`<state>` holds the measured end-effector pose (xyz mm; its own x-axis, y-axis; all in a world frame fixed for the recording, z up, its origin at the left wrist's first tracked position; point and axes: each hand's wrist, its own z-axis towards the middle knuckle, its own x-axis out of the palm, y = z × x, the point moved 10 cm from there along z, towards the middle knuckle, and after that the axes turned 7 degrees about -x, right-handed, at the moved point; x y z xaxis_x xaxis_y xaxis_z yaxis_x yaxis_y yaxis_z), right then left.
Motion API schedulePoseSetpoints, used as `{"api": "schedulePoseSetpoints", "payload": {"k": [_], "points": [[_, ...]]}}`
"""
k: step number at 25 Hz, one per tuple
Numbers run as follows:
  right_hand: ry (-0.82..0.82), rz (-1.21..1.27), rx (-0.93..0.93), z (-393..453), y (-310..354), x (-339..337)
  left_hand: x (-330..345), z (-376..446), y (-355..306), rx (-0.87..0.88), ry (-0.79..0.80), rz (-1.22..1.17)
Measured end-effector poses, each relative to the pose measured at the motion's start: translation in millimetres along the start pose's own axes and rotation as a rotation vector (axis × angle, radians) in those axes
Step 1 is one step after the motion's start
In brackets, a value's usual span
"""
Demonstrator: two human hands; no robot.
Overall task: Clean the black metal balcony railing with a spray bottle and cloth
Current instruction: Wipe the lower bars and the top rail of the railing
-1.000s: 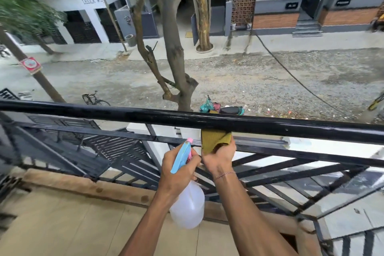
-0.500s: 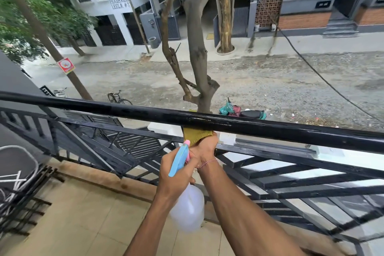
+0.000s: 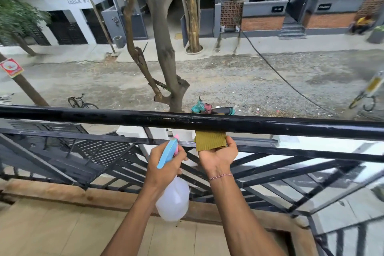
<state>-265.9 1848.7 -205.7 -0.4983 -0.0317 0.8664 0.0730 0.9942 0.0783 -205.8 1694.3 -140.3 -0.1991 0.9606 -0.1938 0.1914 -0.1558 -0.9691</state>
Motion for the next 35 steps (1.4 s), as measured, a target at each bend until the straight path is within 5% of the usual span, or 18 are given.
{"api": "schedulePoseSetpoints", "payload": {"k": [16,22,31,33,35], "points": [[0.069,0.019,-0.299,0,344,2,219,-55,-56,0.029,0.240,0.017],[0.098,-0.219,-0.418,-6,450,3,267,-70,-63,0.039,0.338,0.068],[0.032,-0.399,-0.533,-22,478,-32,278,-90,-20,-0.060,0.412,0.074],[0.008,-0.600,-0.643,-34,483,-44,274,-91,-7,-0.084,0.406,0.072],[-0.017,-1.164,-0.866,-39,490,-42,272,-92,4,-0.104,0.405,0.066]]}}
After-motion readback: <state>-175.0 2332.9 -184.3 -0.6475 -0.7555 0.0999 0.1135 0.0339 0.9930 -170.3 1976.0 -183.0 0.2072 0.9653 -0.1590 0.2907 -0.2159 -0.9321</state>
